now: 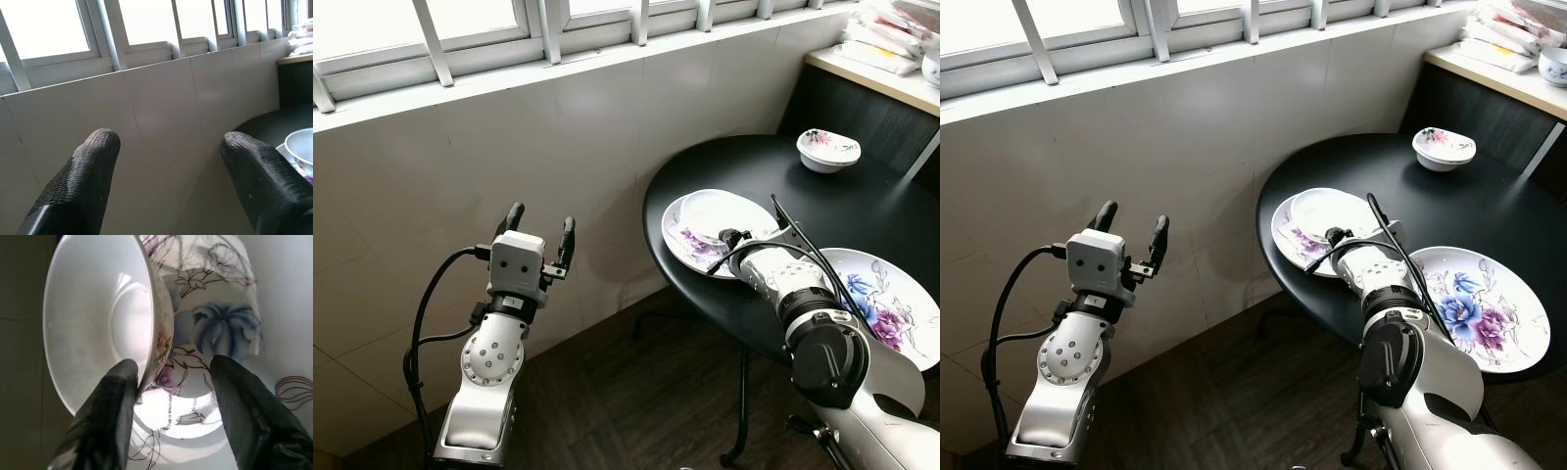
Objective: Kitchen organization
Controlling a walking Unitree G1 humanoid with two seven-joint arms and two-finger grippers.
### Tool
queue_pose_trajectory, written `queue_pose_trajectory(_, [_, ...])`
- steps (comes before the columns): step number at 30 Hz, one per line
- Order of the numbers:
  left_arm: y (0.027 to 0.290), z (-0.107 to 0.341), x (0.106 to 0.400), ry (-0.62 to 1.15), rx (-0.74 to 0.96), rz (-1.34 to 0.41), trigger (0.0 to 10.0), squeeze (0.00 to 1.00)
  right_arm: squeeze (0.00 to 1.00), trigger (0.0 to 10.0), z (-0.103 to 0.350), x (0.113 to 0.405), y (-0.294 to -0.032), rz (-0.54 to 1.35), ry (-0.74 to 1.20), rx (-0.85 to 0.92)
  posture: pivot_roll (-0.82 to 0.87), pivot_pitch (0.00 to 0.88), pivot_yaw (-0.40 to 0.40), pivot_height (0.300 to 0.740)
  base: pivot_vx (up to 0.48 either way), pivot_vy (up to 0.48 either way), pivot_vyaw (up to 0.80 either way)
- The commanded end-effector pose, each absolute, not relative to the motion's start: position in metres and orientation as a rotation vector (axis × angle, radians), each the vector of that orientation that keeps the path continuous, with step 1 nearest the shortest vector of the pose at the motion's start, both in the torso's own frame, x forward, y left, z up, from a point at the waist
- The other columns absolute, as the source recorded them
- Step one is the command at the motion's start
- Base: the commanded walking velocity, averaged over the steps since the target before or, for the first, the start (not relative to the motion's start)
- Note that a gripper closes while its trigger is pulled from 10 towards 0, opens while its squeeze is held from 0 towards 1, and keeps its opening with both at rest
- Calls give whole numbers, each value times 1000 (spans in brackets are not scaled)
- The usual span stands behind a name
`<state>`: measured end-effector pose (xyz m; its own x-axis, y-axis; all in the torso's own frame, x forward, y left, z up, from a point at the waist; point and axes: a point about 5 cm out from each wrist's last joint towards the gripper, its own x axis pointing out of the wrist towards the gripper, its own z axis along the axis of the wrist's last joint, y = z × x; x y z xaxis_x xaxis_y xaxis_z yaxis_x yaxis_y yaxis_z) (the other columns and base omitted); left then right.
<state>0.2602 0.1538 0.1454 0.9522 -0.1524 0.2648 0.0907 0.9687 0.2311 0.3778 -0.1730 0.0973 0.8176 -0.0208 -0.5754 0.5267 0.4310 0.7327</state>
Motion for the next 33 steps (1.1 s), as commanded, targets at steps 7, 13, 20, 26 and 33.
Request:
queue_pose_trajectory(7, [152,144,261,-271,218,-127,10000,0,0,0,100,379,-181,-396,516,1082,20,0,-37,740,0,0,0])
queue_pose_trajectory(13, [152,143,261,-267,219,-127,10000,0,0,0,100,379,-181,-396,518,1078,20,0,-37,740,0,0,0])
queue_pose_trajectory(20, [152,142,261,-262,220,-128,10000,0,0,0,101,379,-181,-389,509,1072,19,0,-35,740,0,0,0])
queue_pose_trajectory(26, [152,143,261,-262,223,-128,10000,0,0,0,111,384,-183,-371,443,1052,23,0,-35,740,0,0,0])
queue_pose_trajectory(33, [153,142,261,-260,226,-130,10000,0,0,0,131,392,-175,-359,426,1055,13,0,-30,740,0,0,0])
